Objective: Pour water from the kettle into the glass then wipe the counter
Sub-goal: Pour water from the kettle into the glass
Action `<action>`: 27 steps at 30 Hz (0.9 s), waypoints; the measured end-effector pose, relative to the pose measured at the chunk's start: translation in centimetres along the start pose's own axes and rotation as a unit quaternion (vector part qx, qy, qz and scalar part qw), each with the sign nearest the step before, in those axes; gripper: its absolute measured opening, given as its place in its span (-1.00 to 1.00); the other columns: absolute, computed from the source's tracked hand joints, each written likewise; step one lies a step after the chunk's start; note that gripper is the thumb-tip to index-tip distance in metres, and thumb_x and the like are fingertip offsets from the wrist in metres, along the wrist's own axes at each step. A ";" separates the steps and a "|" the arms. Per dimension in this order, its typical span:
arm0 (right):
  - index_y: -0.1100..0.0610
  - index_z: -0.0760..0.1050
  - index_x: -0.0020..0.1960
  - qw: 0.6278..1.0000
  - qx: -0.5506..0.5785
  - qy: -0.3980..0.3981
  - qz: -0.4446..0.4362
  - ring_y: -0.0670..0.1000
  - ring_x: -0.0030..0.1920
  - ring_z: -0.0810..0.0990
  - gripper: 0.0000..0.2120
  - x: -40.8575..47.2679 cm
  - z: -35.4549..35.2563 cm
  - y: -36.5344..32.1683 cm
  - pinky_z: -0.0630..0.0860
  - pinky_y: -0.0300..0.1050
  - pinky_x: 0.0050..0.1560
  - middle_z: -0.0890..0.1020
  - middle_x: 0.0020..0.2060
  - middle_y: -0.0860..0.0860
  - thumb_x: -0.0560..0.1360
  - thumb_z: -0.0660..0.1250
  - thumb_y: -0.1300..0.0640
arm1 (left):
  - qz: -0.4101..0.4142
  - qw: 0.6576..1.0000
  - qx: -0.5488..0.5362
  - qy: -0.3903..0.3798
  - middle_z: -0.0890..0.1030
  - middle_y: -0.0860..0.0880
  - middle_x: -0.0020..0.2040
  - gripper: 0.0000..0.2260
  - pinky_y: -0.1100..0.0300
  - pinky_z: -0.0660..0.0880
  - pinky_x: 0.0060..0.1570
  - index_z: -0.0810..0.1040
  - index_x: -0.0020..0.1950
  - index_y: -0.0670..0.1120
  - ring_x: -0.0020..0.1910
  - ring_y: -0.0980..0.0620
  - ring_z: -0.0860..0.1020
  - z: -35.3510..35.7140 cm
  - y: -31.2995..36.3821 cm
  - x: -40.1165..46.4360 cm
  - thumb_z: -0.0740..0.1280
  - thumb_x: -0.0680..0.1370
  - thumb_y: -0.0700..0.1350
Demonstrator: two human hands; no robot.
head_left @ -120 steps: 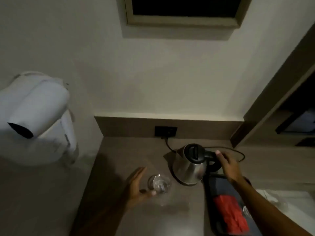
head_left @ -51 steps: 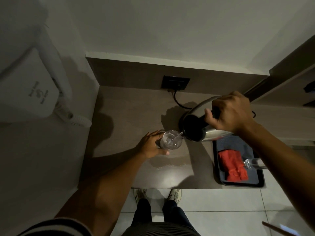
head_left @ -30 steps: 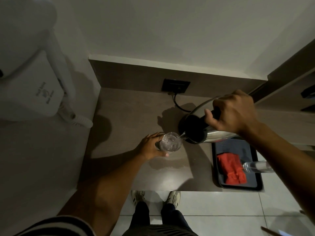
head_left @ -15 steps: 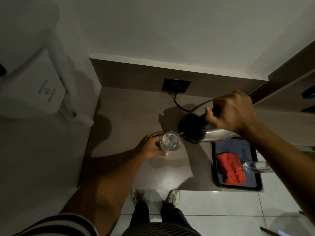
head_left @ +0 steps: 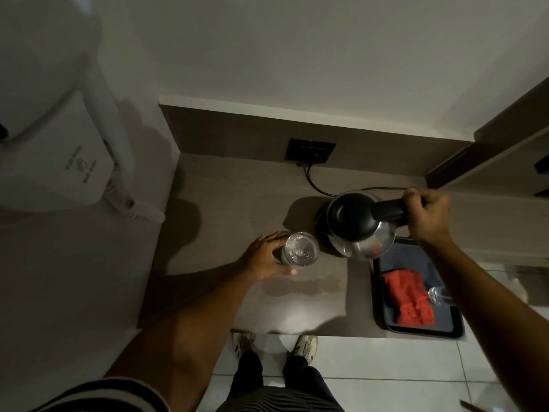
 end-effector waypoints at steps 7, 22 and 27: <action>-0.01 0.35 -0.49 0.985 0.110 0.084 0.102 -0.16 -0.52 0.30 -0.70 1.2 0.5 3.7 0.20 -0.21 -0.46 0.41 -0.61 -0.18 0.41 0.17 0.03 | -0.004 1.000 0.003 0.005 0.54 0.13 0.38 -0.21 -0.08 0.43 0.36 0.47 0.40 0.12 0.35 0.02 0.49 0.0 0.3 -0.1 0.63 0.21 0.18; 0.04 0.43 -0.31 0.944 0.232 0.126 0.198 -0.28 -0.45 0.50 -0.77 1.1 0.6 8.8 0.43 -0.42 -0.40 0.51 -0.42 -0.09 0.41 0.16 -0.06 | -0.006 1.000 0.003 0.004 0.53 0.24 0.32 -0.22 0.01 0.50 0.30 0.48 0.38 0.15 0.25 0.13 0.54 0.0 0.2 0.3 0.65 0.19 0.14; 0.05 0.45 -0.22 0.957 0.183 0.097 0.205 -0.28 -0.35 0.53 -0.67 0.9 0.3 9.7 0.45 -0.42 -0.30 0.54 -0.32 -0.03 0.61 0.04 -0.01 | -0.018 1.000 0.004 0.009 0.54 0.18 0.33 -0.20 -0.03 0.51 0.31 0.47 0.41 0.12 0.27 0.08 0.53 0.3 0.1 0.3 0.66 0.21 0.12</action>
Point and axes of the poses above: each hand's wrist, its own x-axis towards the middle knuckle, its own z-axis out of the palm, y = z × x, the point moved 2 cm from there along x, towards the middle knuckle
